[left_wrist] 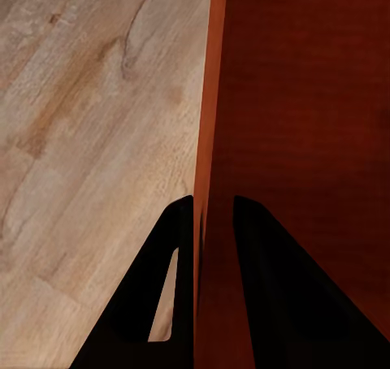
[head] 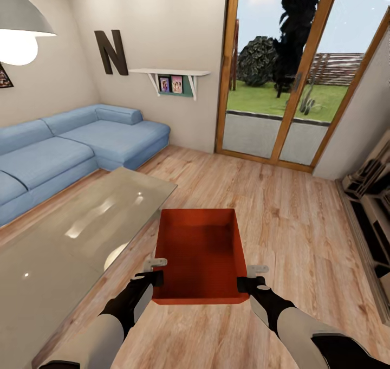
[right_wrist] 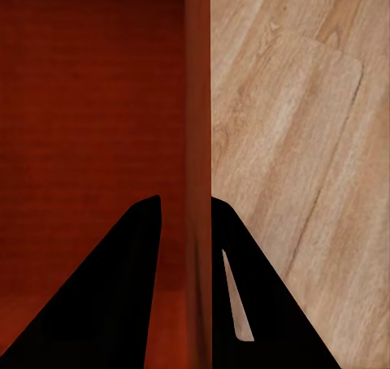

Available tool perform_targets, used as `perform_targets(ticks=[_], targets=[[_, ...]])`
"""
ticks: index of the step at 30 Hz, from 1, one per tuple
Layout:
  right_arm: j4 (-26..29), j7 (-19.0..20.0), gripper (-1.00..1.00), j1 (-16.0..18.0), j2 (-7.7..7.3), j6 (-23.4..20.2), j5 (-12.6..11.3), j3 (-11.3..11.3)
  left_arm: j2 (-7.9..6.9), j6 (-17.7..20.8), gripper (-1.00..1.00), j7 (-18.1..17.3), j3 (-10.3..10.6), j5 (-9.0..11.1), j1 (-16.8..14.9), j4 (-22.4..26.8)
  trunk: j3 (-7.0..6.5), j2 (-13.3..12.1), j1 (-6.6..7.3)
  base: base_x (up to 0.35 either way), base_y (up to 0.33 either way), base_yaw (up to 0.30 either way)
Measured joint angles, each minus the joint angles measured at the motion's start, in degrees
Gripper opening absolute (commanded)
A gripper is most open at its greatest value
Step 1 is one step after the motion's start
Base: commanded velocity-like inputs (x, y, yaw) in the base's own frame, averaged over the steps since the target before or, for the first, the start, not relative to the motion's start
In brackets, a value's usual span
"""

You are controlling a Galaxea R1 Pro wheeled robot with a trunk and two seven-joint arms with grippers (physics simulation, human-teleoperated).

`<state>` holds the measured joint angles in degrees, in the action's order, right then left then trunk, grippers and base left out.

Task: Move the two storage containers from the living room to the garage. In the garage, place one container on the floor and stack the other container on top of it (either order is fine).

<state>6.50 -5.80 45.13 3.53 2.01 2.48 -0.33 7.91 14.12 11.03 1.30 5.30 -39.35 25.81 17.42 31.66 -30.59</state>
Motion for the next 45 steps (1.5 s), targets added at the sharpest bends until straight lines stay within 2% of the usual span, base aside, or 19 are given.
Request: perform_targets(ticks=[36,38,45], targets=[[0.06,-0.08,-1.00,-0.01,-0.02,0.04,0.37,0.12,-0.05,-1.18,-1.00,-0.31,-0.10,0.30,0.00,-0.93,-3.33,-0.01,0.00,0.000,0.000,0.000],[-0.38,-0.15,-1.00,-0.06,-0.03,0.05,-0.03,0.43,0.02,-1.22,-1.00,-0.76,-0.74,-0.60,-0.06,-1.66,-3.52,-0.01,0.00,0.000,0.000,0.000],[-0.98,-0.15,-1.00,-0.05,-0.04,0.05,0.04,0.35,0.01,-1.22,-1.00,-0.85,-0.85,-0.69,-0.06,-2.23,-4.17,-0.01,0.00,0.000,0.000,0.000]])
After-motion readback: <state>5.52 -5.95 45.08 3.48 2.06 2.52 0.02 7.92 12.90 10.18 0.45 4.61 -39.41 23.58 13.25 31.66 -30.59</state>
